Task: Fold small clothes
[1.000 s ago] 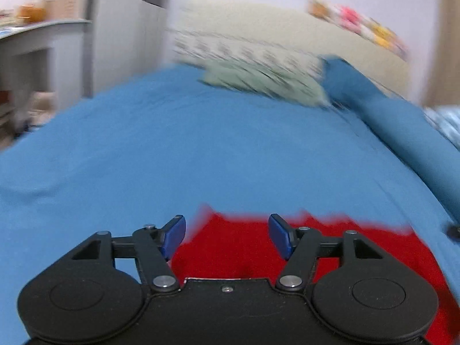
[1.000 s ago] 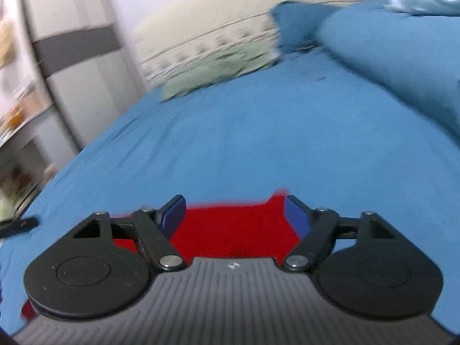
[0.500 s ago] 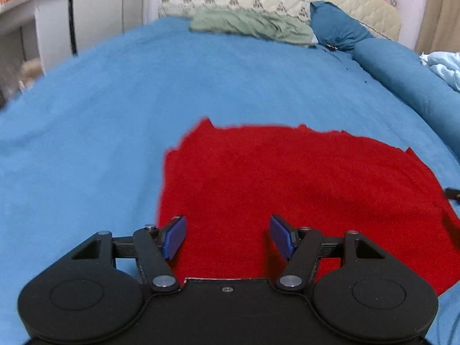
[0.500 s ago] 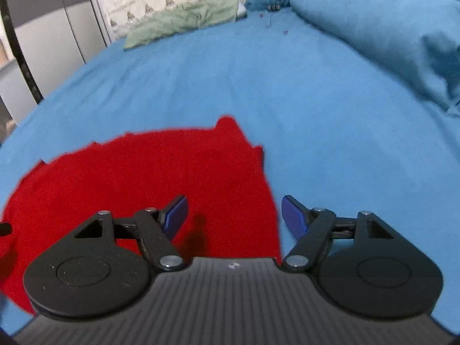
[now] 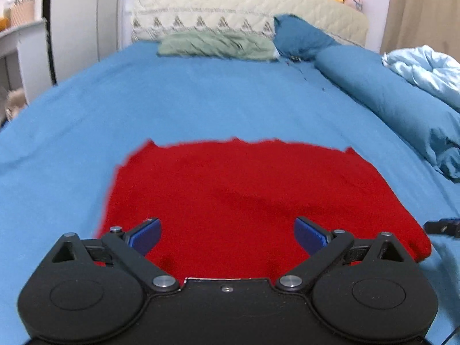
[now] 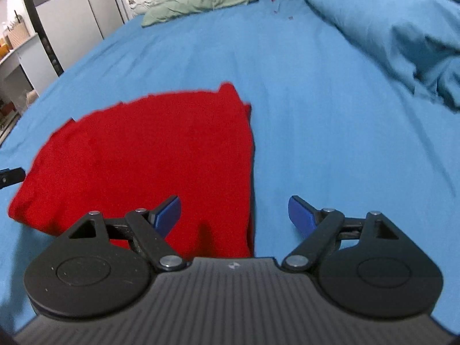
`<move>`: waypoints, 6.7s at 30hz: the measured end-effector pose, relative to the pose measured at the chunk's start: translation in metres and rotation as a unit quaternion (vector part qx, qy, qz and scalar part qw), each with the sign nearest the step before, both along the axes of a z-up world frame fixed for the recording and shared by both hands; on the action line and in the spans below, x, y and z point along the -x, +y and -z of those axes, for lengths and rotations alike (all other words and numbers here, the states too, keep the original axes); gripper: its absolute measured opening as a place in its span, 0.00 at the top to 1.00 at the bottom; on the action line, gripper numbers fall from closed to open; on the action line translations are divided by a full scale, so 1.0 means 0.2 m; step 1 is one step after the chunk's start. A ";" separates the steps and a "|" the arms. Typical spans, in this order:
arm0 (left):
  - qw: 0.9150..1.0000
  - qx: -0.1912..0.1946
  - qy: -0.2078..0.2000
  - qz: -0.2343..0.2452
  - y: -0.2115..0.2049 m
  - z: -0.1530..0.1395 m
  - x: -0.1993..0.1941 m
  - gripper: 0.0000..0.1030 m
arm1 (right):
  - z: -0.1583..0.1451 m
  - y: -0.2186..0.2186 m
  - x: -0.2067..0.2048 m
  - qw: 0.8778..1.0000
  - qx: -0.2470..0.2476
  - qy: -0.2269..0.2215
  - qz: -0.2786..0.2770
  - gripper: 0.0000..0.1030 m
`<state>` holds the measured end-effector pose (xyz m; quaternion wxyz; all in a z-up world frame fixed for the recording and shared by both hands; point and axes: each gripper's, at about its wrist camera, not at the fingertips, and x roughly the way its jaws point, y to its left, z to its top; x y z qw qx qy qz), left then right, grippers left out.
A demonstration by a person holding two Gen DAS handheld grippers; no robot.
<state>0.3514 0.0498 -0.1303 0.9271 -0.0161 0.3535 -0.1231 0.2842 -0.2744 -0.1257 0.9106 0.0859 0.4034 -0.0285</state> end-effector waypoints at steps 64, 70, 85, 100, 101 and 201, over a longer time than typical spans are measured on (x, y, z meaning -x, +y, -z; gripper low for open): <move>0.988 0.118 0.066 -0.072 0.68 0.19 0.15 0.00 | 0.25 1.03 0.00 0.988 0.050 -0.064 -0.130 0.14; 0.988 0.116 0.065 -0.077 0.68 0.19 0.15 0.00 | 0.37 1.10 -0.04 0.988 0.064 -0.076 -0.119 0.15; 0.987 0.124 0.058 -0.080 0.67 0.19 0.14 0.00 | 0.38 1.12 -0.06 0.989 0.060 -0.097 -0.090 0.15; 0.997 -0.041 0.026 -0.065 0.67 0.32 0.22 0.02 | 0.38 0.97 -0.04 0.987 0.100 -0.087 -0.095 0.19; 0.997 -0.040 0.028 -0.066 0.67 0.31 0.22 0.03 | 0.37 0.97 -0.04 0.986 0.099 -0.083 -0.101 0.18; 0.999 -0.029 -0.038 -0.026 0.09 -0.55 1.02 0.00 | -0.64 0.61 0.95 0.994 0.024 -0.108 -0.022 0.00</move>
